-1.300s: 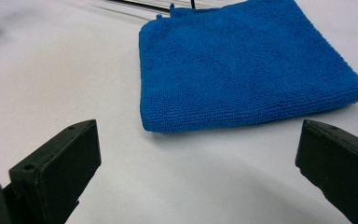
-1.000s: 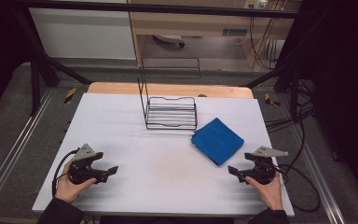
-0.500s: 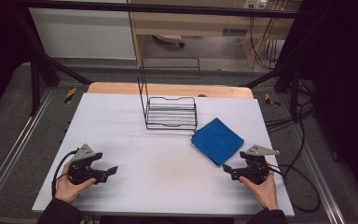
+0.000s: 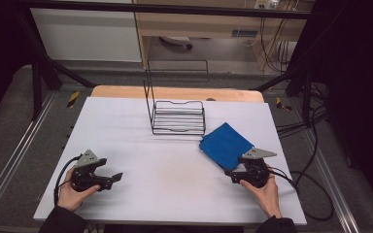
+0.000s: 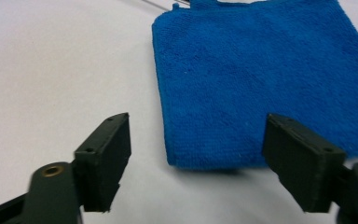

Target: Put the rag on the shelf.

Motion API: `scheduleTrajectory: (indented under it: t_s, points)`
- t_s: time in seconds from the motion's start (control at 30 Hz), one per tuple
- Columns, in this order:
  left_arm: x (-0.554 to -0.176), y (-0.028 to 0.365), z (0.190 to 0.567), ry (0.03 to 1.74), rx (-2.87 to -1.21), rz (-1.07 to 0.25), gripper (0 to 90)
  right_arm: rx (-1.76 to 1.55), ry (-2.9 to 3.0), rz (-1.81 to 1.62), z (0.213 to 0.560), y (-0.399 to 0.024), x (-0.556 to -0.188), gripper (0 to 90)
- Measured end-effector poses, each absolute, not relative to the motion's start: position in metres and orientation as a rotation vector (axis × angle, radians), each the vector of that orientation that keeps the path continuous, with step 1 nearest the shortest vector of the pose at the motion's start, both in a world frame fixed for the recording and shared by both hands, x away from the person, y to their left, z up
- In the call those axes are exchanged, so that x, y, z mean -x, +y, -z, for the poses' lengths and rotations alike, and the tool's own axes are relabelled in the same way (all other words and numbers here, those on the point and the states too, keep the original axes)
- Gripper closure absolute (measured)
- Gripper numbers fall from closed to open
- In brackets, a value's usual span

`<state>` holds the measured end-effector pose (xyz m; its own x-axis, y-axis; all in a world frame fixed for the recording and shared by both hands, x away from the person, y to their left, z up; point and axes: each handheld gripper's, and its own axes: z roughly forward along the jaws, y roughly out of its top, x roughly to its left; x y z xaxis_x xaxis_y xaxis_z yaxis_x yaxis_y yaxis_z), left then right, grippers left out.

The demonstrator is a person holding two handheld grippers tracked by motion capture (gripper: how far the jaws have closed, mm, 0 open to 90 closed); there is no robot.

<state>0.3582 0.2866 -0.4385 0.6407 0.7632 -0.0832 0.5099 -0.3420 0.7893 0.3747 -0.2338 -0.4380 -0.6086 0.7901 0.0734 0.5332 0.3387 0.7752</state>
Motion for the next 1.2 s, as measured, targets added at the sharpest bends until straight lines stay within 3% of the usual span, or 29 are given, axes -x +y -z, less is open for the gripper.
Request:
scheduleTrajectory:
  t_s: [0.4, 0.73, 1.03, 1.2]
  points:
    - [-0.359, 0.287, 0.439, 0.998, -2.025, -0.378, 11.9, -1.113, 2.348, -1.031, 0.446, -0.218, -0.384, 58.1]
    - [-0.359, 0.286, 0.439, 0.997, -2.032, -0.370, 12.2, -1.070, 2.362, -0.970, 0.451, -0.216, -0.389, 66.4]
    - [-0.359, 0.286, 0.440, 0.999, -2.033, -0.365, 12.5, -1.005, 2.359, -0.914, 0.451, -0.217, -0.389, 81.9]
    - [-0.359, 0.287, 0.440, 1.000, -2.032, -0.362, 12.7, -1.043, 2.365, -0.924, 0.449, -0.218, -0.391, 85.0]
